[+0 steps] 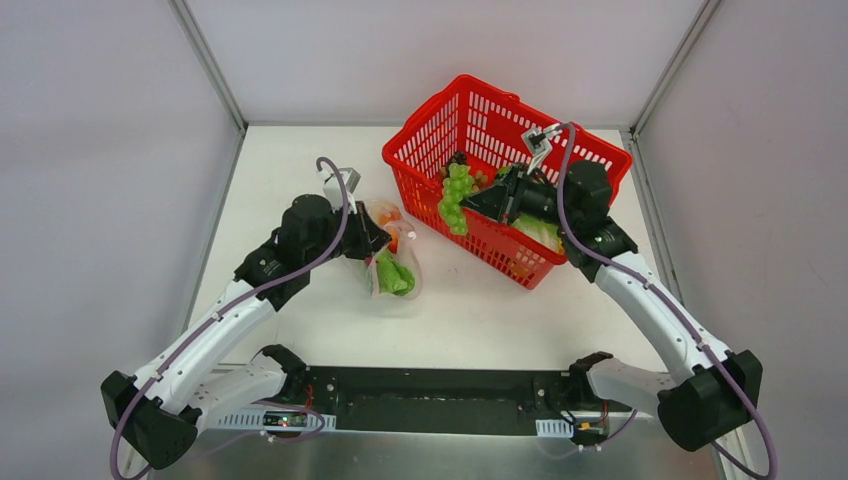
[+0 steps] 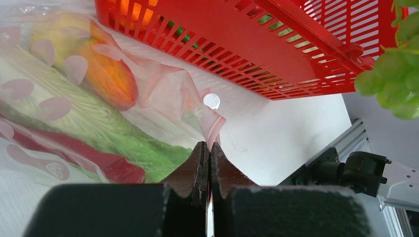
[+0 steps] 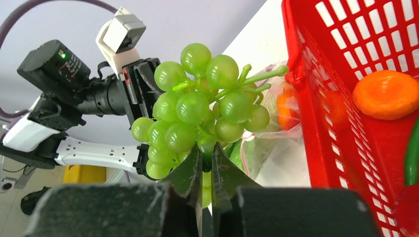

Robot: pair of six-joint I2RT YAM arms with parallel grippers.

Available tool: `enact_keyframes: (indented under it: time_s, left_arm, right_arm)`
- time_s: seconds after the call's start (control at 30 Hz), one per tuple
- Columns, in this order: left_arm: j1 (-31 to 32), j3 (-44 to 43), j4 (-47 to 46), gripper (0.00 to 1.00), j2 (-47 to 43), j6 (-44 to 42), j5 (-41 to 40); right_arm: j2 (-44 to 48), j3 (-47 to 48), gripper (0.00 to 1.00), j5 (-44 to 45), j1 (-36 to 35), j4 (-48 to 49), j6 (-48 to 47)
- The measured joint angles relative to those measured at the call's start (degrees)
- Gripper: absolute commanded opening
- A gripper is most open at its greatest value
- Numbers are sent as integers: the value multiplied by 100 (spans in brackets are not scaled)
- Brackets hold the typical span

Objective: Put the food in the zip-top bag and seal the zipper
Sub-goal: Place the fake fruit in the zipper food storage bag.

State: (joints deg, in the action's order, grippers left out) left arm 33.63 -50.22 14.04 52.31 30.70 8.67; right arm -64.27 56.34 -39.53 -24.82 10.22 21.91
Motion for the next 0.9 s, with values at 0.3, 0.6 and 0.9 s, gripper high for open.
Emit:
enact_keyframes:
  time_s: [0.3, 0.6, 0.9]
  left_arm:
    - [0, 0, 0, 0, 35, 39, -33]
    - [0, 63, 138, 0, -59, -68, -199]
    - [0, 501, 640, 0, -610, -289, -614]
  right_arm:
    - [57, -118, 0, -173, -334, -68, -264]
    - [0, -155, 0, -146, -623, -415, -444]
    - [2, -269, 0, -31, -916, -516, -468]
